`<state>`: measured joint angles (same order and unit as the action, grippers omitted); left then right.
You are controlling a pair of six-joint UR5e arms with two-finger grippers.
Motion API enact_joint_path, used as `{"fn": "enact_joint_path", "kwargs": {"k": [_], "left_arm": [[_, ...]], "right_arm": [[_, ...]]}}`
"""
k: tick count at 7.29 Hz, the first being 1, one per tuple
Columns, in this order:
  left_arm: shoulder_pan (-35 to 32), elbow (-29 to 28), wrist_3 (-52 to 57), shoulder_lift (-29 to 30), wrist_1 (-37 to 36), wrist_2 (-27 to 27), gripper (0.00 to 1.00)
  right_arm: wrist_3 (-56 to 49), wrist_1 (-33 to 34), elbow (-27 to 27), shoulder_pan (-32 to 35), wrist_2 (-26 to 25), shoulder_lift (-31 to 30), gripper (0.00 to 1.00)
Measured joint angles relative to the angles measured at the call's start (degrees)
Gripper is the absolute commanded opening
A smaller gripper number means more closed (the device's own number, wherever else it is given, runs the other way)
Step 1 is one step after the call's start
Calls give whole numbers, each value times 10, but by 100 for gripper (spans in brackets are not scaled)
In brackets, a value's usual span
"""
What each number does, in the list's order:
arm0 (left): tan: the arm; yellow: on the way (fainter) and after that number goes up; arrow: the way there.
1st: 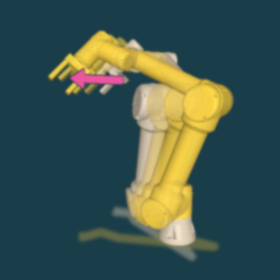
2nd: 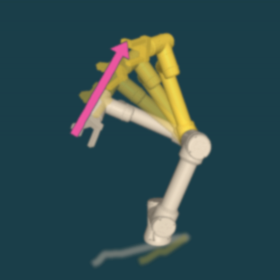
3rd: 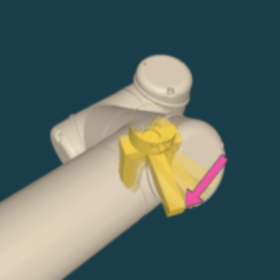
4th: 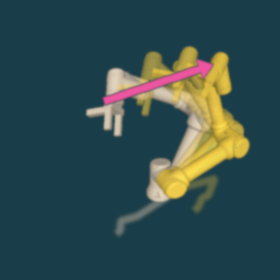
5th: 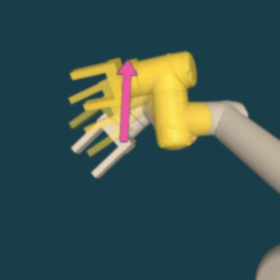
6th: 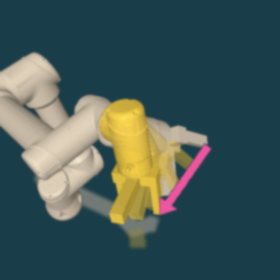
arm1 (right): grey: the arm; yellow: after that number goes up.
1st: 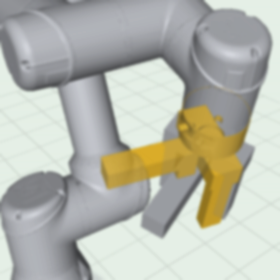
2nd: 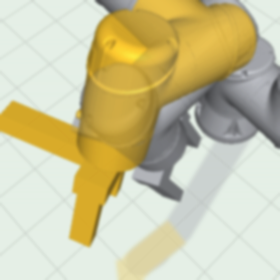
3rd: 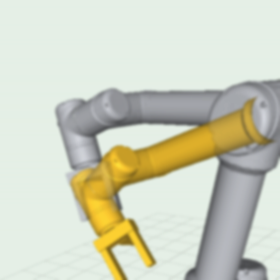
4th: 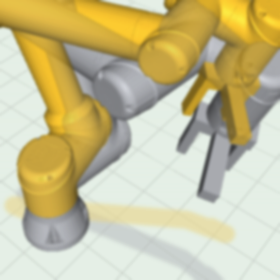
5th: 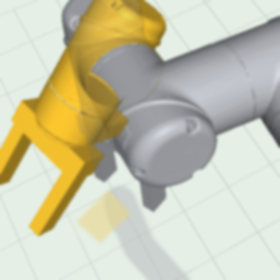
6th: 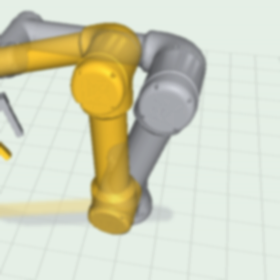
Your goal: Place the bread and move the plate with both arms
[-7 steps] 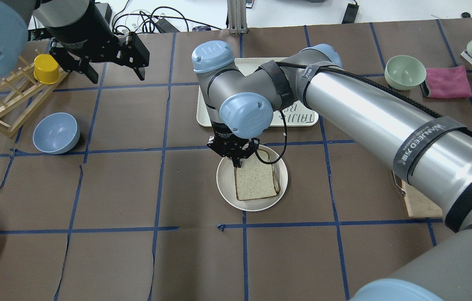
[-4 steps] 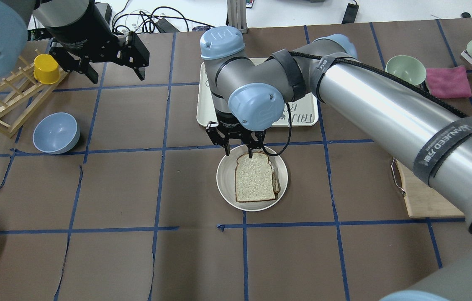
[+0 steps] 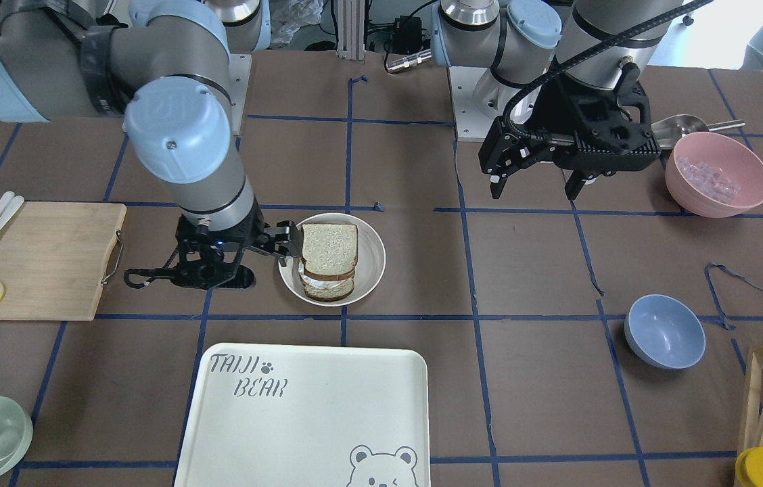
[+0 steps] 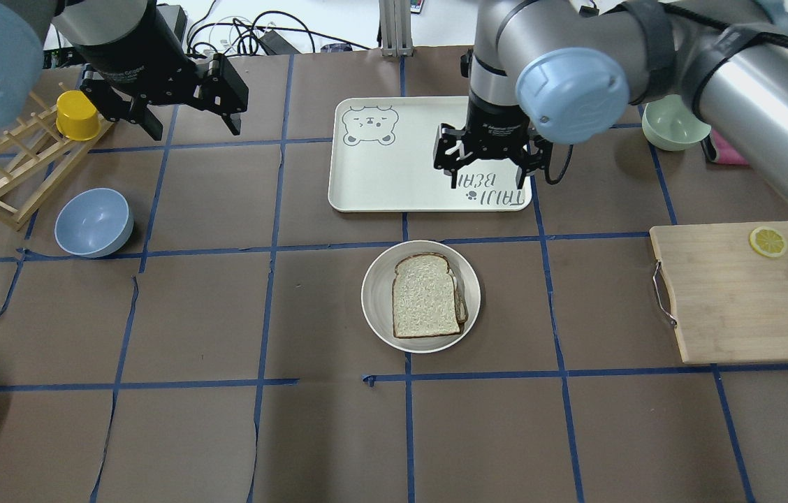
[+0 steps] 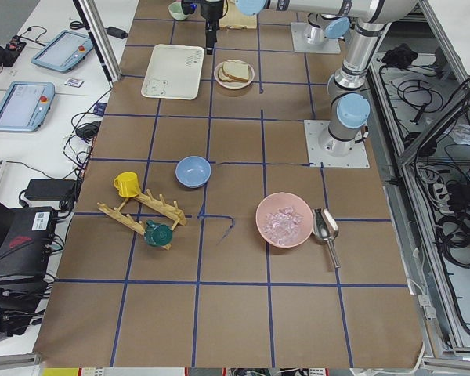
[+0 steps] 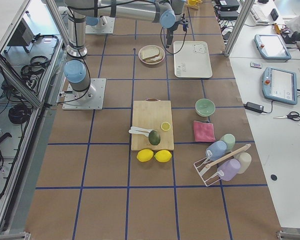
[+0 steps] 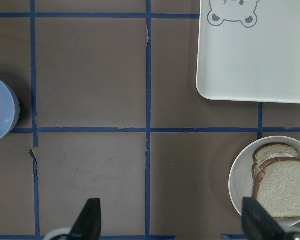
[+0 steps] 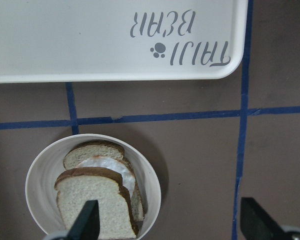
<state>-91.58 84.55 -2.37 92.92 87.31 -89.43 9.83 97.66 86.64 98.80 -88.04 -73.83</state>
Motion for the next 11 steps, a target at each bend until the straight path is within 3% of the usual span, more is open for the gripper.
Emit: {"fn": "enact_joint_path", "kwargs": {"k": [3, 5, 11], "left_arm": [[0, 0, 0, -1, 1, -1, 100], [0, 0, 0, -1, 1, -2, 100], [-1, 0, 0, -1, 3, -2, 100]], "right_arm": [[-79, -61, 18, -52, -14, -84, 100], [-90, -101, 12, -64, -11, -105, 100], [-116, -97, 8, -69, -12, -133, 100]]}}
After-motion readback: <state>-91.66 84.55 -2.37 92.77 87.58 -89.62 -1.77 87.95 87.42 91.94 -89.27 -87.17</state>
